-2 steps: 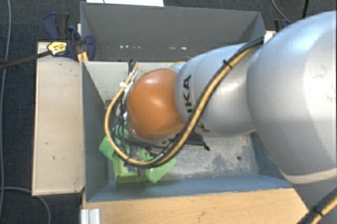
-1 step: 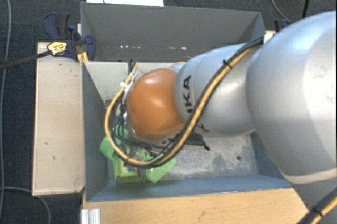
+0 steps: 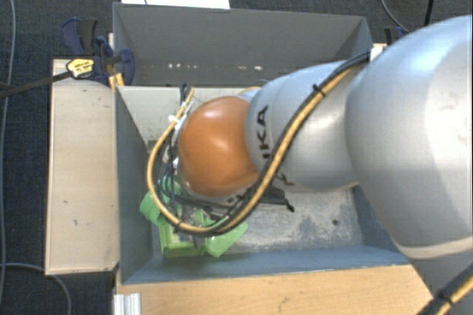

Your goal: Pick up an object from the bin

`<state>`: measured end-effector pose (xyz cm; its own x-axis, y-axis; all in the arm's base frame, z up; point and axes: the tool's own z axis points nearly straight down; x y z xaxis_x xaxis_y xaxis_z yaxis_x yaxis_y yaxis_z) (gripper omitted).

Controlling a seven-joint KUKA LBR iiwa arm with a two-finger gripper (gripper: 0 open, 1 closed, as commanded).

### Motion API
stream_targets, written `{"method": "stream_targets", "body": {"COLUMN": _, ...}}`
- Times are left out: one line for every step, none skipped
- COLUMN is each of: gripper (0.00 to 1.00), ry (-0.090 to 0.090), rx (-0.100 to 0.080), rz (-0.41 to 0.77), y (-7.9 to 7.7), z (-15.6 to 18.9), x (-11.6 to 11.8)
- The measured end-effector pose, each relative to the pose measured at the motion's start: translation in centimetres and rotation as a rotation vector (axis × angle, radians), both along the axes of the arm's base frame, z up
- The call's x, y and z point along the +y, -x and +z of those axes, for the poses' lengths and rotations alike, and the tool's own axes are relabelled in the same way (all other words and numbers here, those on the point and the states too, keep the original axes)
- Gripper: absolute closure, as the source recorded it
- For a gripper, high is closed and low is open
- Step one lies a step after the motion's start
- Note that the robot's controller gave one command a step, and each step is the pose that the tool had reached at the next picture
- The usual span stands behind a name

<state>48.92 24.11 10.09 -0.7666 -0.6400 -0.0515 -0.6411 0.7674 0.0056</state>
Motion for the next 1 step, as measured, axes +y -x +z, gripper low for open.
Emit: {"method": "stream_targets", "body": {"gripper": 1.0, "ry": 0.0, "rx": 0.0, "rz": -0.002, "y": 0.0, "z": 0.0, "x": 0.0}}
